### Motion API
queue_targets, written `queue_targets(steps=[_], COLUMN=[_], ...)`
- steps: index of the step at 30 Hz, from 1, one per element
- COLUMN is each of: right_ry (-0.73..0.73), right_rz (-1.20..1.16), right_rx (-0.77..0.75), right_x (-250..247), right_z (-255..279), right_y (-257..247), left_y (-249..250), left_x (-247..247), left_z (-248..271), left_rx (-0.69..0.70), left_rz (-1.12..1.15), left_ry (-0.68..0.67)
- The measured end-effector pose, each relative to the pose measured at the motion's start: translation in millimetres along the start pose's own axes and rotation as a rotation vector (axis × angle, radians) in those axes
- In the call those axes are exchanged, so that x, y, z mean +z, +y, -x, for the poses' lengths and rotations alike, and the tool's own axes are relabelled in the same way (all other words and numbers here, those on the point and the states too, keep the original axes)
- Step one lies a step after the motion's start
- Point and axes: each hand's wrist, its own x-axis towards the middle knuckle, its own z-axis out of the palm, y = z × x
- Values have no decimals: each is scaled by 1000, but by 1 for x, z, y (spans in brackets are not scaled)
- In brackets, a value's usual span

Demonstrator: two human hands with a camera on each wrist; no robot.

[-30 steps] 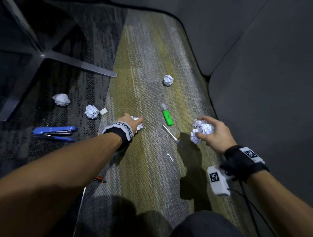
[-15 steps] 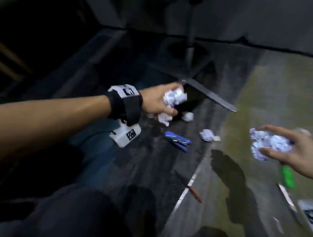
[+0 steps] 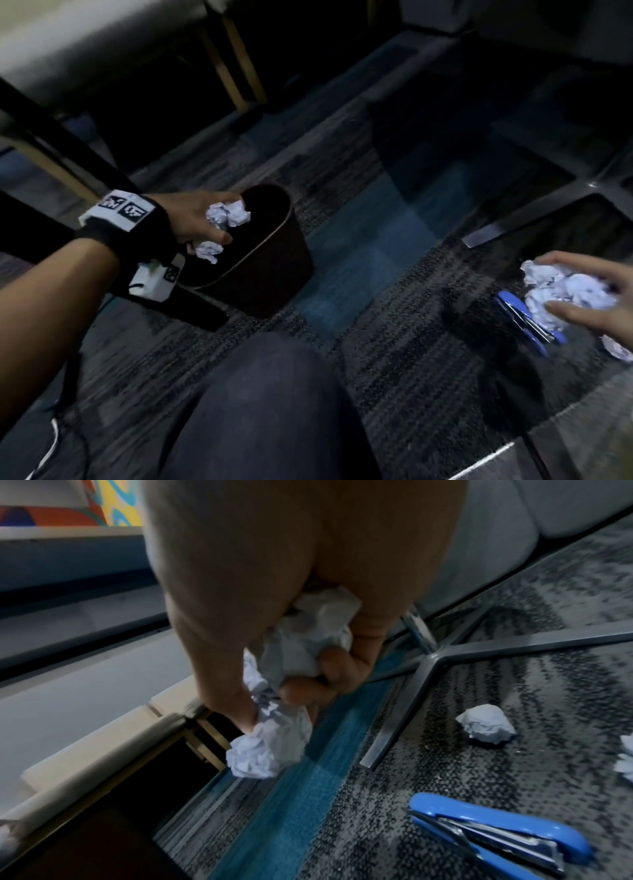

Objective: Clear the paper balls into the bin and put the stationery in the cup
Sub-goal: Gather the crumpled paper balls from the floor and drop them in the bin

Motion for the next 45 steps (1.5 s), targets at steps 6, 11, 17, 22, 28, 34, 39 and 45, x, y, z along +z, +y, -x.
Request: queue_targets(steps=[6,11,17,22,28,34,39,45], right_ry=[15,39,-140,-303,-529,-547,-635,-760], right_rz=[137,47,-80,-362,-449,-628,-696,-819], right_rx=[15,-28,-134,-42,399,592,508,407], right_x=[6,20,78,169,235,247,254,127], right_z=[-31,-38,-85,-158,-207,-244,-257,-204], right_y=[-28,-58,-130,-235,-293,-275,-265,-214], left_y=[1,9,13,-2,-20,-15,6,15], left_x=[27,19,84,161,187,169,147,143], left_z=[-12,15,92,138,159,142,117,89], left_rx=[8,-48,87,2,-81,-58,6,108], left_rz=[-77,-25,313,445,497,501,509,468], left_ry=[-167,-6,553,380,364,385,394,329])
